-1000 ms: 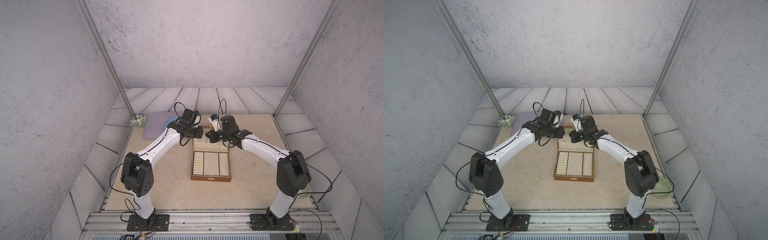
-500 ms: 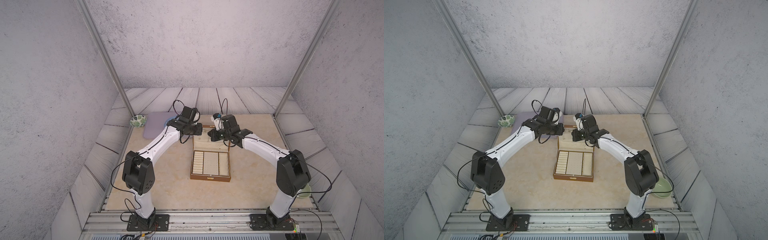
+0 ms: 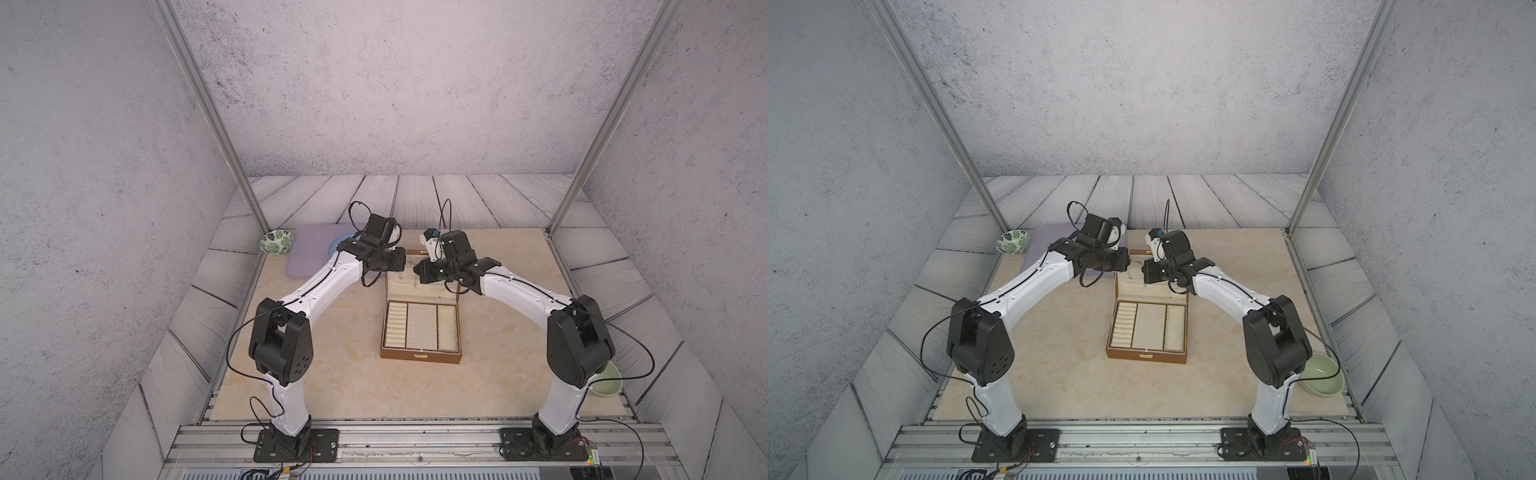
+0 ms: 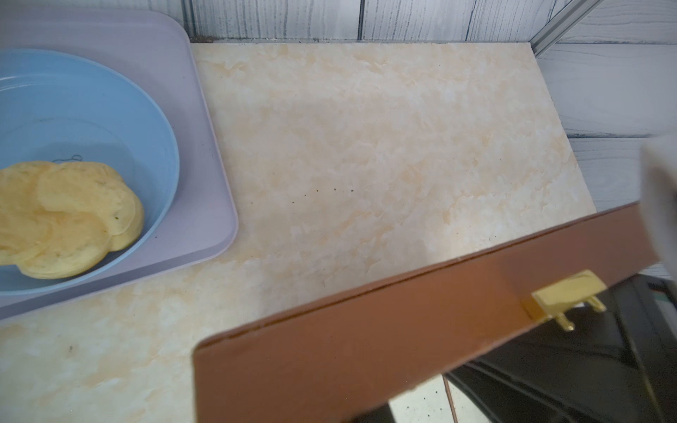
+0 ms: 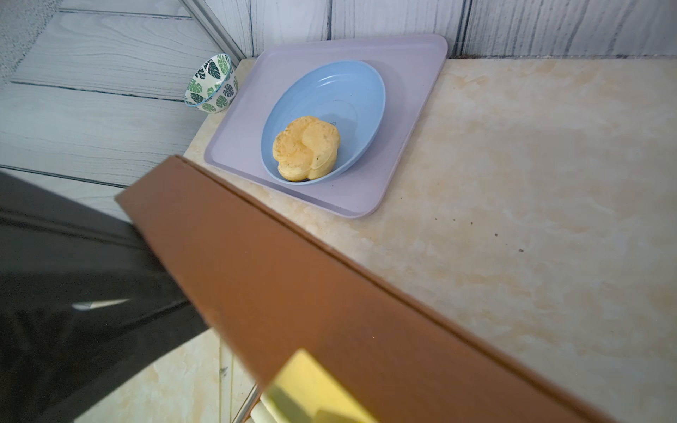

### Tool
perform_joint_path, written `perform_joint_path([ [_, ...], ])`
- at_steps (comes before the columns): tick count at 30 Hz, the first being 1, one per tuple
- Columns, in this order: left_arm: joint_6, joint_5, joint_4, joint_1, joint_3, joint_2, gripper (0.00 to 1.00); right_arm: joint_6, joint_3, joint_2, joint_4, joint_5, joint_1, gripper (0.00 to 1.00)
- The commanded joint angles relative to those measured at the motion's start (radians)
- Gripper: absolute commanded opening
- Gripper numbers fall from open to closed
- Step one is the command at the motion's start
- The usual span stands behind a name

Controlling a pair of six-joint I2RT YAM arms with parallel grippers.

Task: Put jewelry chain into jewelry box
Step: Hang the necklace on the jewelry box clasp.

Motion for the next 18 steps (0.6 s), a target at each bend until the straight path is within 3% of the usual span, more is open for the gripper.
perform_joint_path([
  [1,-0.006,0.01,0.0,-0.006,0.026,0.016,0.0,0.008,0.02,0.01,0.003,-0.01,-0.004,0.0],
  [18,0.0,0.011,-0.012,-0.058,0.075,0.026,0.0,0.021,0.026,0.0,0.009,-0.017,-0.005,0.0],
])
